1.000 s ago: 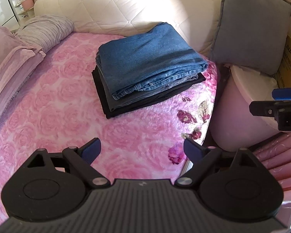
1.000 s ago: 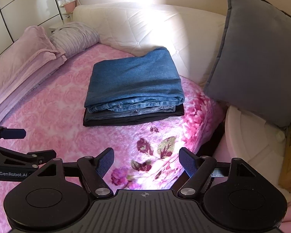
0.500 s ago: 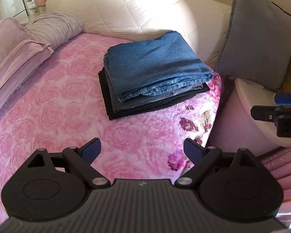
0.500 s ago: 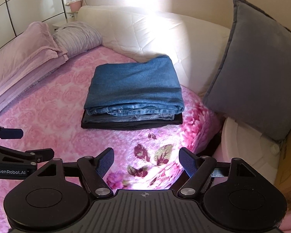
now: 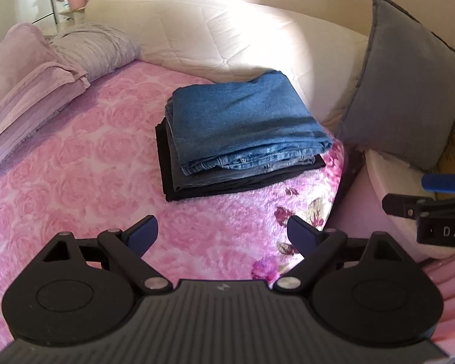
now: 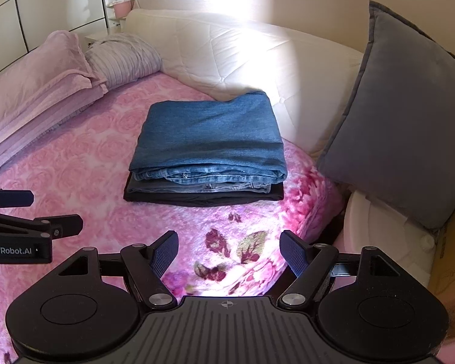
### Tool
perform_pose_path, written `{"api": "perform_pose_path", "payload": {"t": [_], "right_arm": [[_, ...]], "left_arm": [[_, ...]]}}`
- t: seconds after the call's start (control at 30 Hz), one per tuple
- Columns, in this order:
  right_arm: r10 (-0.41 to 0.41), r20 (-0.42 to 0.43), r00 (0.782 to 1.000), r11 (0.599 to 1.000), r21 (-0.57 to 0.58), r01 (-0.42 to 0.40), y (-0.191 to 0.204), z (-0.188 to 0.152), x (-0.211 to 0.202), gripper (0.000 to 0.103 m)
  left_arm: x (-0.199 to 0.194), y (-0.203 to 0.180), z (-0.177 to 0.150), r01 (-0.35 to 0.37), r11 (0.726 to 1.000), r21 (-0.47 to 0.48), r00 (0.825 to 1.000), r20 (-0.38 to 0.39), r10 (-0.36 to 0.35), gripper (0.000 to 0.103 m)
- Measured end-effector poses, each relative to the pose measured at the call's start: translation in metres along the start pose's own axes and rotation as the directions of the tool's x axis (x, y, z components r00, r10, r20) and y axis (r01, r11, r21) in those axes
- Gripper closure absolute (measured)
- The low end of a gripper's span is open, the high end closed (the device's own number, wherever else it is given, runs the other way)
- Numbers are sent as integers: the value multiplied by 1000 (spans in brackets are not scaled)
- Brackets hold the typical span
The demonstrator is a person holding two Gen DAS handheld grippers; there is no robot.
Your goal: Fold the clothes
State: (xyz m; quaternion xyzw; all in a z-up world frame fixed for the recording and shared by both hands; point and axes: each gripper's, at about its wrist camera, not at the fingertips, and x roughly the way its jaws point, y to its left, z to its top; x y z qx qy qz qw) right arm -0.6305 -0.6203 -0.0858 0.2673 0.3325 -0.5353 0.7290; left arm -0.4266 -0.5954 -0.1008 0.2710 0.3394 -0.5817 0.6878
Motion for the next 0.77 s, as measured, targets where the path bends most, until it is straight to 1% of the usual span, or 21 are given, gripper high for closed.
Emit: {"api": "perform_pose_path", "payload": {"t": [0.2, 0.47, 0.67, 0.73, 0.77], "right_arm": [[4, -1, 1000, 1000, -10, -4, -4, -1, 0, 26], [16, -10, 1000, 999, -38, -16, -7, -1, 1, 26], [23, -19, 1000, 998, -65, -24, -10, -1, 2, 26], [25, -22, 999, 997, -77, -27, -12, 0, 3, 26], [26, -24, 999, 996, -84, -28, -12, 0, 3, 26]], "left_arm": [[6, 0, 1, 3, 998, -70, 999, -41, -6, 13], [10, -4, -4, -31, 997, -69, 998, -60, 27, 12], [10, -7, -5, -35, 996, -78, 998, -59, 31, 12], [9, -7, -6, -44, 995, -91, 998, -56, 39, 10], [8, -7, -7, -48, 994, -101, 998, -51, 43, 7]]}}
